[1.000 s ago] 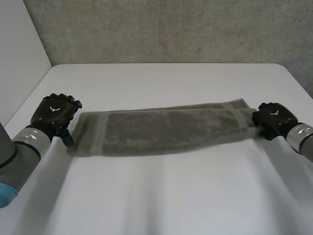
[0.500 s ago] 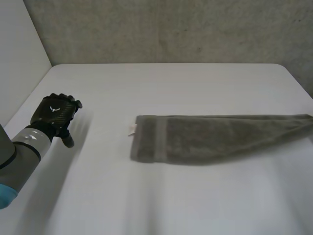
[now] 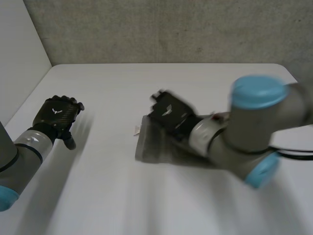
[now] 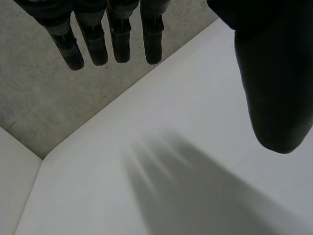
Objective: Fold the towel.
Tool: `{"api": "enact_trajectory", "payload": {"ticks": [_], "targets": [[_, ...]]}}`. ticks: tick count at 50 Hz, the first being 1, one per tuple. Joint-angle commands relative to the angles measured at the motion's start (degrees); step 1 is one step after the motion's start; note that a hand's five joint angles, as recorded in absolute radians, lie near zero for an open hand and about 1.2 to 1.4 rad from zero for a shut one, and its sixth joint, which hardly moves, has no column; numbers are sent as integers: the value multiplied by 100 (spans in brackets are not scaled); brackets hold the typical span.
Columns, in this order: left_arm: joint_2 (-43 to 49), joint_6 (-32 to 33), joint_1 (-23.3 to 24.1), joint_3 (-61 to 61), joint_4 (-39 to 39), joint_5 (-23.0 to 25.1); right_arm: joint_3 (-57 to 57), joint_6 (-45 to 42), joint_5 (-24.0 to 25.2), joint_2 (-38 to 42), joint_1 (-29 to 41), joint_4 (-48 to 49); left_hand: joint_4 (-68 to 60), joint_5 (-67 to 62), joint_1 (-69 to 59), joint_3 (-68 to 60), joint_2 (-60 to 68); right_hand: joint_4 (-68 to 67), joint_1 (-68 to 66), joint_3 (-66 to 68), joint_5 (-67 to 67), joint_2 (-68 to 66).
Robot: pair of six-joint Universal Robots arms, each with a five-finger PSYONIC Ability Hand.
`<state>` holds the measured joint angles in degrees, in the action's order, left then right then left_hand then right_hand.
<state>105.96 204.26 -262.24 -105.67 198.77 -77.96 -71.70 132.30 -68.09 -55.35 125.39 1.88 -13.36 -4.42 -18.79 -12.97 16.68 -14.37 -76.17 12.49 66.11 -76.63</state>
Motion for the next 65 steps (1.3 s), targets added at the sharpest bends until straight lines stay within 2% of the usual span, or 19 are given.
{"api": "enact_trajectory", "payload": {"ticks": [1,5,11,13,14,16,19,21,25,27,30,35,49,52,54,55,57,63,65], "targets": [[30,0,103,37,3,-9,244,-143,-433,824,504,111,336,84,521,297,-310,437,6617,-249,-6611,6663],[47,0,235,125,3,-9,139,-100,-802,711,478,102,336,101,538,297,-327,437,6617,-249,-6611,6663],[47,-26,551,363,3,-17,-310,112,-829,139,319,93,336,101,538,297,-327,437,6617,-249,-6611,6663],[47,-184,892,590,3,-26,-712,549,-811,-403,-22,102,336,84,521,297,-310,437,6617,-249,-6611,6663],[47,-185,894,591,3,-26,-714,552,-811,-406,-23,102,336,84,521,297,-310,437,6617,-249,-6611,6663],[47,-613,1253,862,-5,-26,-1116,1120,-794,-1010,-391,85,336,17,454,297,-243,437,6617,-249,-6611,6663],[38,-905,1439,1013,-5,-26,-1329,1351,-758,-1268,-595,58,336,17,454,297,-243,437,6617,-249,-6611,6663],[47,-1483,1815,1310,-14,0,-1819,1667,-688,-1626,-1058,58,336,0,437,297,-226,437,6617,-249,-6611,6663],[153,-1986,2125,1593,-58,9,-2270,1765,-574,-1813,-1526,67,336,0,437,297,-226,437,6617,-249,-6611,6663],[528,-2249,2431,1864,-67,18,-2637,1773,-390,-1839,-1981,102,336,0,437,297,-226,437,6617,-249,-6611,6663],[715,-2276,2617,2015,-76,9,-2788,1765,-240,-1830,-2159,111,336,-17,420,297,-209,437,6617,-249,-6611,6663],[1522,-2268,3091,2567,-207,-26,-3183,1861,269,-1673,-2642,295,336,-67,370,297,-159,437,6617,-249,-6611,6663],[2605,-2250,3144,3105,-234,-79,-3333,1905,261,-1382,-2739,700,336,-185,252,297,-41,437,6617,-249,-6611,6663],[2728,-2250,3127,3202,-216,-211,-3351,1905,261,-1382,-2731,700,336,-337,100,297,110,437,6617,-249,-6611,6663],[2745,-2241,3065,3271,-199,-630,-3377,1905,270,-1382,-2739,708,336,-471,-34,297,245,437,6610,-249,-6605,6657],[2745,-2241,3065,3272,-199,-633,-3377,1905,270,-1382,-2739,708,336,-471,-34,297,245,437,6609,-249,-6603,6655],[2728,-2233,2978,3272,-190,-1140,-3403,1905,270,-1382,-2748,743,336,-471,-34,297,245,437,6006,-249,-6000,6052],[2666,-2241,2696,3122,-199,-1705,-3483,1896,270,-1382,-2766,849,336,-438,-1,297,211,437,5532,-249,-5526,5578],[2640,-2250,2574,2913,-199,-1880,-3570,1870,270,-1382,-2766,945,336,-421,16,297,195,437,4963,-249,-4957,5009]]}}
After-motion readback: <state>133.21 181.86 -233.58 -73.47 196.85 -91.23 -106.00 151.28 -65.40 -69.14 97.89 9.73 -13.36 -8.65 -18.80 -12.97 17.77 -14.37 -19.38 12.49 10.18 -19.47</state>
